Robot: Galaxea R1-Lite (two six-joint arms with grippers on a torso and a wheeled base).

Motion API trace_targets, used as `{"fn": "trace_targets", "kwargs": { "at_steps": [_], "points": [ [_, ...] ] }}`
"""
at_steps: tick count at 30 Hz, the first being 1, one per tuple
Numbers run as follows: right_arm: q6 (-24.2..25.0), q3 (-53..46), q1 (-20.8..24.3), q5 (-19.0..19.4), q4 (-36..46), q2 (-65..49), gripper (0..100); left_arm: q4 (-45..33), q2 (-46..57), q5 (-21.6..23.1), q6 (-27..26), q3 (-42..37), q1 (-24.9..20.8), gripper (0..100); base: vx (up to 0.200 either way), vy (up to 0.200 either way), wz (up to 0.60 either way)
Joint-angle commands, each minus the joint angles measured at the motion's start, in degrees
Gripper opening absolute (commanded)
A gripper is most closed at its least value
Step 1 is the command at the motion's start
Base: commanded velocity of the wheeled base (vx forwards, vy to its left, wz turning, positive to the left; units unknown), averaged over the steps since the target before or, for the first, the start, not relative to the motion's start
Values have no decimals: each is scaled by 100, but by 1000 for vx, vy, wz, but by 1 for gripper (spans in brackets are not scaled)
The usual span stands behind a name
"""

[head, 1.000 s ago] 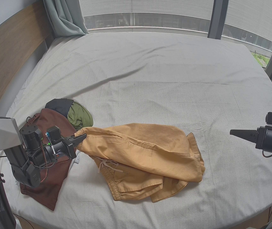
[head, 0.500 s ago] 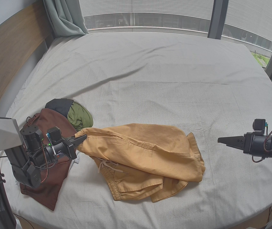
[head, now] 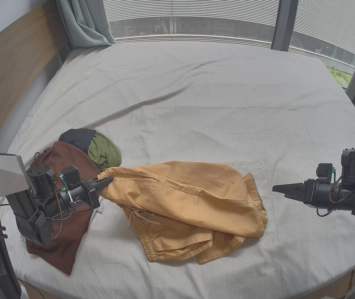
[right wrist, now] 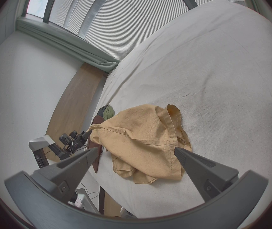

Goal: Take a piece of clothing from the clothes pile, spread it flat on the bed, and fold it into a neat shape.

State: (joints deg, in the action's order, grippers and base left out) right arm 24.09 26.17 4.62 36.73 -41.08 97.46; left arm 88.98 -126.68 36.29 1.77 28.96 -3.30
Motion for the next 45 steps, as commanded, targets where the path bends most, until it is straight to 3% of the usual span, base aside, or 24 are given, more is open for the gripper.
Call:
{"fn": "trace_targets", "kwargs": {
  "at_steps": [1,20,29,45],
  "points": [
    [228,-33,4,1,-269,475,100,14,3,1,8,4,5,0,0,0,0],
    [500,-86,48,-26,-1526,1802,100,14,3,1,8,13,23,0,0,0,0],
    [949,-183,118,-70,-2782,2593,100,14,3,1,-1,21,32,0,0,0,0],
    [1362,-200,426,-289,-4136,3516,100,14,3,10,8,21,32,0,0,0,0]
  ]
}}
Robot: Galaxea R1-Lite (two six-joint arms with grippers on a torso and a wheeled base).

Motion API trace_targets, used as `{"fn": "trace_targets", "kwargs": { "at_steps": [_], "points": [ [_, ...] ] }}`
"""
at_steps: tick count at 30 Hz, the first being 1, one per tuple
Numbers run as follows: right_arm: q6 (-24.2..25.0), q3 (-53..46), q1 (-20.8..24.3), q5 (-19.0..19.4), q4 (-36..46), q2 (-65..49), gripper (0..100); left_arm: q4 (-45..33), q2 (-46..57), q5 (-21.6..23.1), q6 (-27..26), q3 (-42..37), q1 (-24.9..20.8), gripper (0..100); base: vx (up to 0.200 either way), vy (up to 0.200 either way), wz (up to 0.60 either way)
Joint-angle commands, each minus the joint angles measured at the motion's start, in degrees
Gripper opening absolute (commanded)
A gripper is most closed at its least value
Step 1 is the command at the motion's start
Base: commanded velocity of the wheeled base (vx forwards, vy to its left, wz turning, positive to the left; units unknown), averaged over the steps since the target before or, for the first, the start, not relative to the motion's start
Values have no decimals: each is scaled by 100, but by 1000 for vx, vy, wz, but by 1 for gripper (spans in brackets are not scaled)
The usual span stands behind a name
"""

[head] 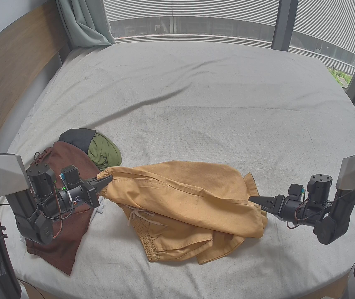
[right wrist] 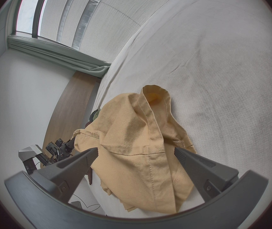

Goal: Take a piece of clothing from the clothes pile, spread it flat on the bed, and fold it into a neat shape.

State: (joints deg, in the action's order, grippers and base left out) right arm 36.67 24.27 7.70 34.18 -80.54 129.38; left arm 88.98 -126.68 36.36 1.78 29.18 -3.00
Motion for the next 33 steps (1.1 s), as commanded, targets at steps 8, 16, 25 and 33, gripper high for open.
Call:
{"fn": "trace_targets", "kwargs": {
  "at_steps": [8,16,25,33],
  "points": [
    [332,-19,161,-43,-770,562,0,14,-5,-7,-2,0,-8,0,0,0,0],
    [332,-54,108,-43,-779,465,0,14,-32,-7,-2,8,10,0,0,0,0],
    [315,-423,-120,133,-770,-405,0,14,-234,2,-2,140,186,0,0,0,0],
    [279,-775,-59,906,-770,-493,0,14,-243,2,-2,149,194,0,0,0,0]
  ]
}}
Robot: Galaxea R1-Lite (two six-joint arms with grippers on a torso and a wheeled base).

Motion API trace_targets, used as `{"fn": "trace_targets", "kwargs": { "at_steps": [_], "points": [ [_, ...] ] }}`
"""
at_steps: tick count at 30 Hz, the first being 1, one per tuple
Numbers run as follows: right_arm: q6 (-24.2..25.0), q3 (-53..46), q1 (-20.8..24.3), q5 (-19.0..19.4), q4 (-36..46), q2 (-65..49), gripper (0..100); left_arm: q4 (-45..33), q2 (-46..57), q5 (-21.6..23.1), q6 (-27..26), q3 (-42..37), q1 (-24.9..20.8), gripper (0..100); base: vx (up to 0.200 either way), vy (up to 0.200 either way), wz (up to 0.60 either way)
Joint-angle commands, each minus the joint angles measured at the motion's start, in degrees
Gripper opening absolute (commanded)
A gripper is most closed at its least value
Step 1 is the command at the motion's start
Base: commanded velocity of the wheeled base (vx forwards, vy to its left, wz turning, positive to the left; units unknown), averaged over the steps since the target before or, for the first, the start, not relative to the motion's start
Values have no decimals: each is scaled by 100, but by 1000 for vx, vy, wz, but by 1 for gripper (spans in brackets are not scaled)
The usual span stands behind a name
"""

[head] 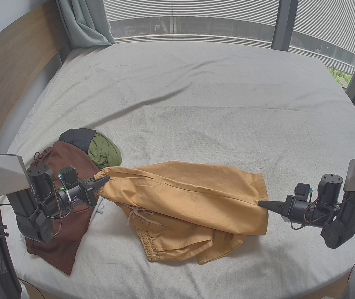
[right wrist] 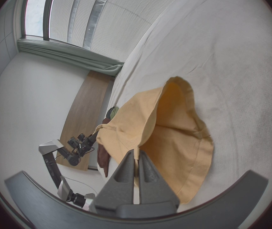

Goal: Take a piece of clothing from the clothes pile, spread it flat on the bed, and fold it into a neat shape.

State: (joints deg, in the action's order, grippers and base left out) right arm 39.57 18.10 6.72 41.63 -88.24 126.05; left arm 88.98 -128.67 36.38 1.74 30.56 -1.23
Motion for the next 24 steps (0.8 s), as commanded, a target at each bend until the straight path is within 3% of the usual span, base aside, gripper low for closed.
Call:
{"fn": "trace_targets", "kwargs": {
  "at_steps": [1,9,10,24],
  "points": [
    [-11,-158,49,205,-1,-151,0,14,-44,1,1,11,26,0,0,0,0],
    [-11,-105,49,381,-9,-98,0,14,-70,1,1,11,18,0,0,0,0],
    [-11,-79,49,372,-9,-98,100,14,-70,1,1,11,18,0,0,0,0],
    [7,484,146,372,-9,306,100,14,-9,1,-7,-15,-17,0,0,0,0]
  ]
}}
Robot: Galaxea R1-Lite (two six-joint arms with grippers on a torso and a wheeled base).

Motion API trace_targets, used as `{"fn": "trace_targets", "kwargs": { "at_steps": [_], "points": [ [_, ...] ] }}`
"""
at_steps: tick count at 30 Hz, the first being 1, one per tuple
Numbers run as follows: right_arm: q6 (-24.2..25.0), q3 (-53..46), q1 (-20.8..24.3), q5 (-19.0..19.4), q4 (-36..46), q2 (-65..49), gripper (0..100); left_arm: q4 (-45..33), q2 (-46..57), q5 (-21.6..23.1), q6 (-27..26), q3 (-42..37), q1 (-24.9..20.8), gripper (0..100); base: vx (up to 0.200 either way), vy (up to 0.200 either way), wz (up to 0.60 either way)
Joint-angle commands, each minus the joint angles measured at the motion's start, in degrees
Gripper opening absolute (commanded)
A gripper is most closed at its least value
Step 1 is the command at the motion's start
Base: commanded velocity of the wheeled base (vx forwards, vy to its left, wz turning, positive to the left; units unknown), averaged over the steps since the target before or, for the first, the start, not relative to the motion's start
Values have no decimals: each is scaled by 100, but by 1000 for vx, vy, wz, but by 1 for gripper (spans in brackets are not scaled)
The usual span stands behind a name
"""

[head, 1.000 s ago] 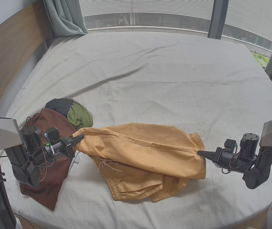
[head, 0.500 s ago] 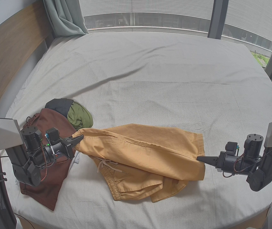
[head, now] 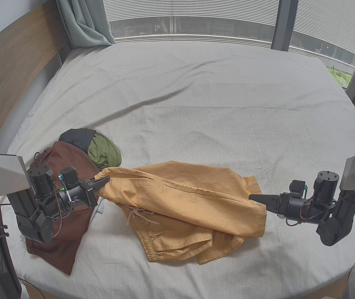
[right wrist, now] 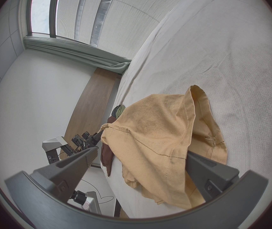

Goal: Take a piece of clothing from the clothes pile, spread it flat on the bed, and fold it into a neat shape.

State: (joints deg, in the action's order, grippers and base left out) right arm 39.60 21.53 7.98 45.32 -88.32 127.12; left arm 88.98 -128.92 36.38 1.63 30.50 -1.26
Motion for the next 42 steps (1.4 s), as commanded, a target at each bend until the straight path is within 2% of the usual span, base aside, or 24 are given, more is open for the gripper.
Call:
{"fn": "trace_targets", "kwargs": {
  "at_steps": [1,9,24,38,39,42],
  "points": [
    [4,159,19,3,-1,225,100,14,16,10,4,-9,-15,0,0,0,0],
    [22,422,107,-6,-1,454,100,14,16,10,4,-18,-33,0,0,0,0],
    [22,378,441,-41,-19,181,100,14,-20,10,-5,-27,-50,0,0,0,0],
    [22,326,467,-41,-10,49,100,14,-28,10,-5,-18,-50,0,0,0,0],
    [22,326,476,-41,-10,58,0,14,-28,10,-5,-18,-50,0,0,0,0],
    [13,343,467,-50,-19,58,0,14,-28,10,-5,-18,-50,0,0,0,0]
  ]
}}
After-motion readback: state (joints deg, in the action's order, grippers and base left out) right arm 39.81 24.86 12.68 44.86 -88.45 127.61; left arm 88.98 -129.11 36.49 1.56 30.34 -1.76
